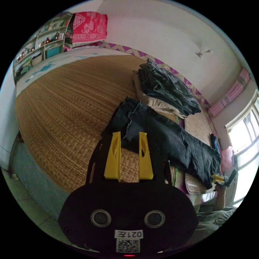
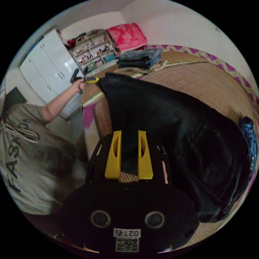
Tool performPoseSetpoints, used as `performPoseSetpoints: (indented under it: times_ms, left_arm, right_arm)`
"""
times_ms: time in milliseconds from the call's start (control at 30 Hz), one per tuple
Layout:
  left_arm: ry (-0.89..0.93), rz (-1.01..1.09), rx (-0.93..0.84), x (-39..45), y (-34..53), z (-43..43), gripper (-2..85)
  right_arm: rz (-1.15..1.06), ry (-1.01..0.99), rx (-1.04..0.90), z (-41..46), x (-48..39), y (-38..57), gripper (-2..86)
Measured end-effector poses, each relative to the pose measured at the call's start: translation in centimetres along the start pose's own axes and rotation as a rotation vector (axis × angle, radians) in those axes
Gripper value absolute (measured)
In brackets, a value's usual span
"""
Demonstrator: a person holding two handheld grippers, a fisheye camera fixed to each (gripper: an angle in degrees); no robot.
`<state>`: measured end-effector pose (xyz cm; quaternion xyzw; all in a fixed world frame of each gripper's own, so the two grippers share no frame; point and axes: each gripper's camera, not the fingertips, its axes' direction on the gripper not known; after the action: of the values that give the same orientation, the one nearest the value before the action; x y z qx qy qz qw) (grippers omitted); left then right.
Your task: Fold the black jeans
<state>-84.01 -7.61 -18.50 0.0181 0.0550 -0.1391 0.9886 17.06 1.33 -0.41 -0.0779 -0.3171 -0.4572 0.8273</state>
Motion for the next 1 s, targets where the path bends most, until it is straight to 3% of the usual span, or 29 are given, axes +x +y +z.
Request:
performPoseSetpoints:
  times_ms: [33,100,233,867,1000]
  left_arm:
    - [-0.055,-0.002,0.005,0.1,0.0,0.3,6.5]
    - [-0.051,0.019,0.005,0.3,0.0,0.3,1.6]
    - [-0.051,0.062,0.039,0.9,0.7,-1.4,-0.7]
    - [-0.031,0.044,0.053,2.2,5.6,-3.1,-0.6]
    - [-0.037,0.035,0.035,4.2,7.0,-4.3,4.1]
  right_arm:
    - [-0.026,0.087,-0.078,2.0,-0.9,-0.5,7.6]
    - [-0.064,0.166,-0.026,2.2,-2.1,-0.8,4.2]
    - [-0.035,0.122,-0.011,1.4,-2.6,-1.3,-0.4]
    - [0.011,0.096,0.022,1.2,-3.9,-0.8,0.2]
    - [0.078,0.130,0.081,-0.9,-3.8,0.2,3.5]
